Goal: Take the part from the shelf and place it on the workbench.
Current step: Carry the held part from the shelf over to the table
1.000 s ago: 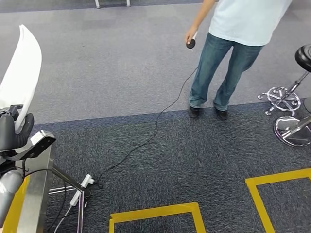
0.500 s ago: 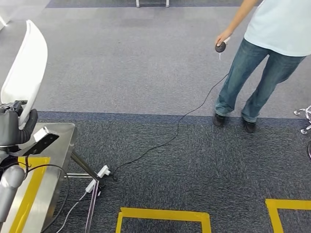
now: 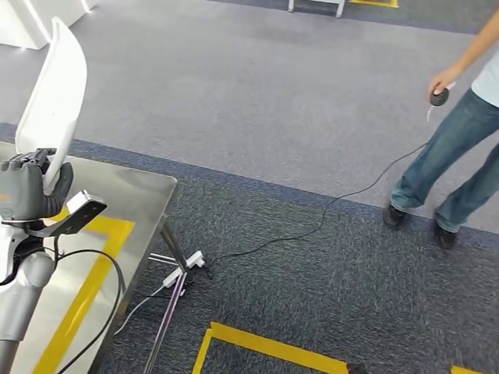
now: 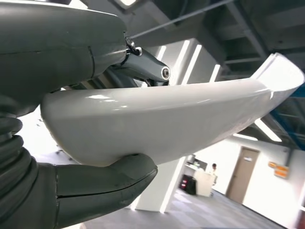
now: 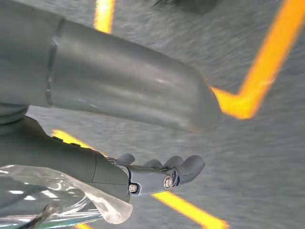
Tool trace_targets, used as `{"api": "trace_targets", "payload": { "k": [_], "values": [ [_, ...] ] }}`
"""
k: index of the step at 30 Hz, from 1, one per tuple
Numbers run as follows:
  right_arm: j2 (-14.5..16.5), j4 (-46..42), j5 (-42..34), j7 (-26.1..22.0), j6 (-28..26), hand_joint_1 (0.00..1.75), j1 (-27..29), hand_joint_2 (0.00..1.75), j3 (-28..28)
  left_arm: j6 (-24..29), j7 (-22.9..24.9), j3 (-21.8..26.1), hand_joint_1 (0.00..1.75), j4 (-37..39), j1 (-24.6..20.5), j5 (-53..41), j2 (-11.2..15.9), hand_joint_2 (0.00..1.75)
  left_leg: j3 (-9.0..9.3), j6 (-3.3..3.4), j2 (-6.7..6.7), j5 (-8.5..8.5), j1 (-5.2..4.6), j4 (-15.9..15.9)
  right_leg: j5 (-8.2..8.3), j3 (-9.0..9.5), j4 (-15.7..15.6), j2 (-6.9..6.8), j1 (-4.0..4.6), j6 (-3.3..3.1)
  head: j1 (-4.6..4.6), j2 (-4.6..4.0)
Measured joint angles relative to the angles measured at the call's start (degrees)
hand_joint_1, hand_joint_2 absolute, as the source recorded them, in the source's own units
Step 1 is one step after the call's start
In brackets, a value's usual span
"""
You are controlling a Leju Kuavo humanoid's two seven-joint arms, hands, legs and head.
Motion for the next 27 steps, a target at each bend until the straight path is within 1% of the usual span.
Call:
{"api": "trace_targets", "payload": {
  "k": [1,2,3,4,5,6,7,8,9,10,11,12,13,14,15,16,17,18,19,20,21,22,23,24,25,26,27],
  "values": [
    [0.00,-0.02,0.05,-0.83,0.26,0.00,-0.21,0.00,-0.11,-0.02,0.01,-0.15,1.75,0.05,-0.20,0.00,-0.23,1.75,-0.08,0.17,-0.74,0.08,0.09,0.00,-1.84,-1.79,3.81,2.13,-0.20,0.24,0.13,0.00],
    [0.04,-0.04,0.15,-1.35,0.46,0.00,-0.31,0.00,-0.16,-0.04,0.02,-0.32,1.75,0.14,-0.33,-0.01,-0.49,1.75,-0.16,0.28,-1.57,0.12,0.13,0.01,-3.50,-3.82,7.98,3.26,-0.32,0.36,0.16,0.00],
    [0.08,-0.08,0.31,-1.65,0.58,0.00,-0.34,0.00,-0.18,-0.06,0.03,-0.49,1.75,0.27,-0.36,-0.03,-0.74,1.75,-0.20,0.31,-2.47,0.15,0.14,0.03,-4.40,-5.51,11.18,3.72,-0.39,0.43,0.16,0.00],
    [0.13,-0.10,0.51,-1.87,0.63,0.00,-0.36,0.00,-0.20,-0.08,0.03,-0.61,1.75,0.40,-0.37,-0.05,-0.94,1.75,-0.21,0.31,-3.38,0.17,0.16,0.06,-4.23,-6.39,12.54,3.91,-0.44,0.44,0.16,0.00],
    [0.18,-0.12,0.70,-2.08,0.60,0.00,-0.39,0.00,-0.20,-0.09,0.03,-0.69,1.75,0.55,-0.39,-0.08,-1.09,1.75,-0.20,0.28,-4.29,0.18,0.20,0.13,-2.91,-6.19,11.57,4.06,-0.48,0.39,0.16,0.00],
    [0.20,-0.13,0.89,-2.36,0.54,0.00,-0.44,0.00,-0.20,-0.09,0.03,-0.74,1.75,0.69,-0.44,-0.09,-1.20,1.75,-0.18,0.20,-5.15,0.18,0.26,0.21,-0.76,-4.97,8.52,4.50,-0.55,0.31,0.17,0.00],
    [0.22,-0.13,1.03,-2.71,0.46,0.00,-0.51,0.00,-0.20,-0.09,0.03,-0.78,1.75,0.80,-0.51,-0.09,-1.32,1.75,-0.20,0.06,-5.94,0.16,0.35,0.30,1.37,-3.28,4.50,5.80,-0.73,0.25,0.18,0.00],
    [0.27,-0.13,1.13,-3.09,0.39,0.00,-0.57,0.00,-0.20,-0.08,0.03,-0.80,1.75,0.90,-0.64,-0.10,-1.41,1.75,-0.34,-0.20,-6.72,0.15,0.34,0.49,2.80,-1.54,0.78,7.29,-0.98,0.20,0.15,0.00],
    [0.34,-0.13,1.19,-3.41,0.34,0.00,-0.65,0.00,-0.20,-0.07,0.03,-0.84,1.75,0.98,-0.76,-0.10,-1.52,1.75,-0.59,-0.55,-7.46,0.22,0.38,0.61,3.50,-0.26,-1.81,8.53,-1.18,0.13,0.14,0.00],
    [0.43,-0.13,1.20,-3.64,0.32,0.00,-0.68,0.00,-0.20,-0.05,0.03,-0.88,1.75,1.05,-0.87,-0.13,-1.61,1.75,-0.89,-0.94,-8.15,0.34,0.43,0.69,3.52,0.43,-3.12,9.31,-1.27,0.06,0.12,0.00],
    [0.56,-0.15,1.20,-3.78,0.30,0.00,-0.70,0.00,-0.20,-0.04,0.03,-0.95,1.75,1.14,-0.95,-0.14,-1.66,1.75,-1.17,-1.36,-8.87,0.55,0.49,0.66,3.32,0.75,-3.44,9.04,-1.24,-0.10,0.11,0.00],
    [0.71,-0.20,1.20,-3.84,0.30,0.00,-0.73,0.00,-0.20,-0.03,0.03,-1.02,1.75,1.23,-0.96,-0.16,-1.67,1.75,-1.37,-1.71,-9.55,0.73,0.59,0.57,3.32,0.80,-3.55,8.34,-1.25,-0.37,0.11,0.00],
    [0.85,-0.25,1.20,-3.88,0.29,0.00,-0.78,0.00,-0.20,-0.03,0.03,-1.08,1.75,1.32,-0.97,-0.17,-1.63,1.75,-1.59,-2.00,-9.17,0.58,0.52,0.78,3.41,0.88,-3.70,7.62,-1.28,-0.66,0.08,0.00],
    [0.97,-0.29,1.20,-3.89,0.28,0.00,-0.85,0.00,-0.20,-0.03,0.03,-1.14,1.75,1.41,-1.04,-0.18,-1.58,1.75,-2.03,-2.29,-8.02,-0.05,0.43,1.68,3.47,0.99,-3.84,6.88,-1.34,-1.00,-0.15,0.00],
    [1.03,-0.32,1.21,-3.92,0.26,0.00,-0.92,0.00,-0.20,-0.03,0.03,-1.20,1.75,1.48,-1.17,-0.18,-1.57,1.75,-2.94,-2.52,-6.39,-1.30,0.33,3.78,3.52,1.10,-3.99,6.10,-1.38,-1.32,-0.37,0.00],
    [1.04,-0.32,1.24,-4.01,0.22,0.00,-0.97,0.00,-0.21,-0.03,0.03,-1.28,1.75,1.54,-1.27,-0.18,-1.61,1.75,-4.30,-2.73,-4.44,-3.01,0.29,6.92,3.47,1.21,-4.01,5.34,-1.25,-1.57,-0.60,0.00],
    [1.04,-0.32,1.29,-4.14,0.16,0.00,-0.96,0.00,-0.21,-0.03,0.03,-1.37,1.75,1.61,-1.33,-0.18,-1.66,1.75,-5.96,-2.88,-3.34,-4.77,0.35,10.75,3.37,1.27,-4.01,4.54,-1.12,-1.80,-0.79,0.00],
    [1.04,-0.32,1.38,-4.31,0.11,0.00,-0.94,0.00,-0.21,-0.04,0.03,-1.47,1.75,1.70,-1.28,-0.17,-1.73,1.75,-7.48,-2.96,-2.85,-6.06,0.40,14.19,3.26,1.32,-4.00,3.71,-0.99,-1.98,-0.79,0.00],
    [1.04,-0.32,1.50,-4.52,0.06,0.00,-0.92,0.00,-0.21,-0.04,0.03,-1.56,1.75,1.80,-1.19,-0.17,-1.76,1.75,-8.35,-2.95,-2.66,-6.46,0.43,16.23,3.15,1.39,-3.99,2.92,-0.90,-2.09,-0.82,0.00],
    [1.05,-0.32,1.64,-4.71,0.02,0.00,-0.93,0.00,-0.21,-0.05,0.03,-1.61,1.75,1.91,-1.12,-0.17,-1.76,1.75,-8.35,-2.87,-2.56,-5.84,0.43,16.37,3.03,1.50,-3.98,2.14,-0.80,-2.16,-0.82,0.00],
    [1.08,-0.32,1.78,-4.89,-0.03,0.00,-0.97,0.00,-0.20,-0.05,0.03,-1.64,1.75,1.98,-1.08,-0.17,-1.76,1.75,-7.27,-2.67,-2.34,-4.26,0.39,14.31,2.87,1.69,-3.98,1.40,-0.68,-2.18,-0.82,0.00],
    [1.12,-0.32,1.97,-5.05,-0.12,0.00,-1.00,0.00,-0.16,-0.05,0.03,-1.66,1.75,2.02,-1.08,-0.17,-1.76,1.75,-5.40,-2.33,-1.50,-2.20,0.24,10.65,2.66,1.96,-3.98,0.69,-0.54,-2.15,-0.81,0.00],
    [1.16,-0.32,2.24,-5.18,-0.21,0.00,-1.04,0.00,-0.09,-0.05,0.04,-1.67,1.75,2.04,-1.12,-0.18,-1.75,1.75,-3.50,-1.92,-0.11,-0.75,-0.12,7.00,2.42,2.20,-3.97,-0.01,-0.29,-2.03,-0.79,0.00],
    [1.19,-0.32,2.60,-5.27,-0.32,0.00,-1.05,0.00,0.04,-0.04,0.06,-1.70,1.75,2.04,-1.21,-0.21,-1.77,1.75,-1.92,-1.47,1.14,0.03,-0.47,3.81,2.19,2.33,-3.93,-0.63,-0.06,-1.86,-0.78,0.00],
    [1.21,-0.32,3.12,-5.31,-0.41,0.00,-1.04,0.00,0.28,-0.03,0.09,-1.74,1.75,2.05,-1.26,-0.25,-1.78,1.75,-1.07,-1.09,2.06,0.15,-0.78,1.93,2.01,2.37,-3.87,-1.28,0.16,-1.67,-0.72,0.01],
    [1.22,-0.32,3.71,-5.26,-0.44,0.00,-1.02,0.00,0.63,-0.02,0.15,-1.78,1.75,2.05,-1.25,-0.30,-1.78,1.75,-0.91,-0.85,2.16,-0.26,-1.01,1.35,1.88,2.35,-3.85,-1.97,0.34,-1.47,-0.71,0.01],
    [1.26,-0.32,4.31,-5.13,-0.45,0.00,-0.98,0.00,1.05,0.02,0.22,-1.80,1.75,2.05,-1.16,-0.34,-1.75,1.75,-0.93,-0.64,1.49,-0.35,-0.95,0.97,1.76,2.40,-3.84,-2.66,0.41,-1.27,-0.71,0.01]
  ]
}}
